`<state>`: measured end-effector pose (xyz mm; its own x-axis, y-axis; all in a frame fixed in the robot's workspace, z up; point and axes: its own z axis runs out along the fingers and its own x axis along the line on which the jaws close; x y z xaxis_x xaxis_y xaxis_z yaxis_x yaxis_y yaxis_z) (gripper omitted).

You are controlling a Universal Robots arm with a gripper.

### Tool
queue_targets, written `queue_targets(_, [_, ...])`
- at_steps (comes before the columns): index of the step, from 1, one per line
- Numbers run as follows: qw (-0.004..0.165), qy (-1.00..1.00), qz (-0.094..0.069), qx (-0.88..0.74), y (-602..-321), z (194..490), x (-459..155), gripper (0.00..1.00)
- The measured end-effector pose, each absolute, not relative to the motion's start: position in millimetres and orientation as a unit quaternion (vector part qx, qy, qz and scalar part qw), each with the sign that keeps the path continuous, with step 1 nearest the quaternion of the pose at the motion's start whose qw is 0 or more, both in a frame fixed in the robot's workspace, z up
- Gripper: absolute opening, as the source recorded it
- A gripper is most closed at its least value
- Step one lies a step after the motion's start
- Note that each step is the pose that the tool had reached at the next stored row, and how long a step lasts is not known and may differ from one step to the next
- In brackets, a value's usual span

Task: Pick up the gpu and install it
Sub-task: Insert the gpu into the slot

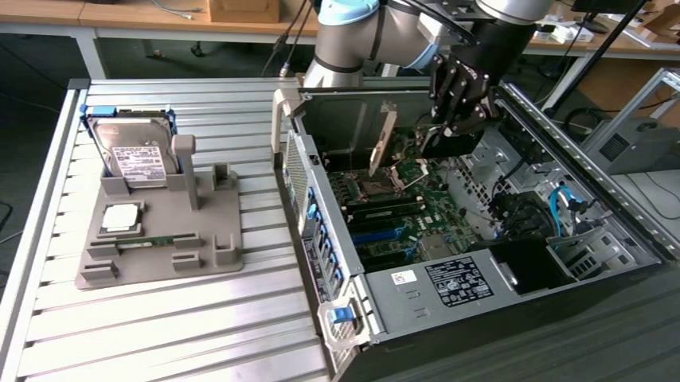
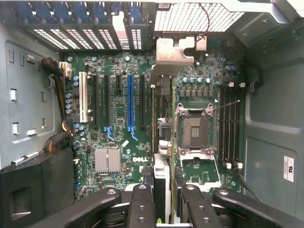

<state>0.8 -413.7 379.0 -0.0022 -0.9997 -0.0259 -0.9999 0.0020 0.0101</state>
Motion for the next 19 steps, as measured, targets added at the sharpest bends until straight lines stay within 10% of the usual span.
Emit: queue_targets(19, [0.006,0.708,0.013,-0.706,-414.6,374.4,0.8,0.27])
